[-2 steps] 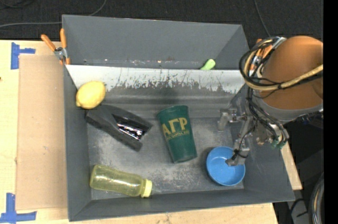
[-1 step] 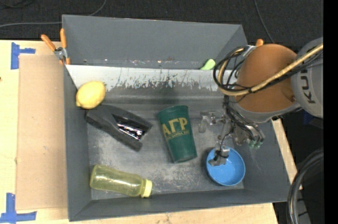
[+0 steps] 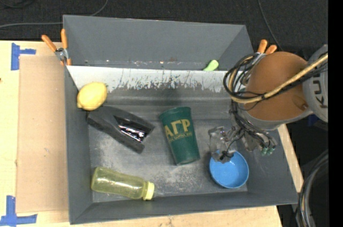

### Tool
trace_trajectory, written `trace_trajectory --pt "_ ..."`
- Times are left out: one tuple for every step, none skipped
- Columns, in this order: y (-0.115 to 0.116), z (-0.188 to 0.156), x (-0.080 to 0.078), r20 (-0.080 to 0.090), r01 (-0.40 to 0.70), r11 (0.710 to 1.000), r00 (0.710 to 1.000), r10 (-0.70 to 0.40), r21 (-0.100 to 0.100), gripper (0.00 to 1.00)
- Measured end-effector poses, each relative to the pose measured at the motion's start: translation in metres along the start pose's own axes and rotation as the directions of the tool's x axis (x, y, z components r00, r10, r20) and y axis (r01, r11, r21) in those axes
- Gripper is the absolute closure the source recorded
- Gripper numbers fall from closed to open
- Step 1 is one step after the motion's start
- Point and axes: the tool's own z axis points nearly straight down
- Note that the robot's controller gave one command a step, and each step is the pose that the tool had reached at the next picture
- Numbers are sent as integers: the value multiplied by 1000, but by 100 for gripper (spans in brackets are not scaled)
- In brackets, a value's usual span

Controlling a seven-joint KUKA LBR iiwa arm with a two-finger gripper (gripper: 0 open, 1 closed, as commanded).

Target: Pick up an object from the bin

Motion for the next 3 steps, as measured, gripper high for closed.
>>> trace_trajectory --pt "0 0 0 0 0 1000 1000 0 0 100" --pt "16 20 -4 -4 3 1000 1000 -3 -3 100" --pt "33 39 1 -3 -448 894 894 448 0 100"
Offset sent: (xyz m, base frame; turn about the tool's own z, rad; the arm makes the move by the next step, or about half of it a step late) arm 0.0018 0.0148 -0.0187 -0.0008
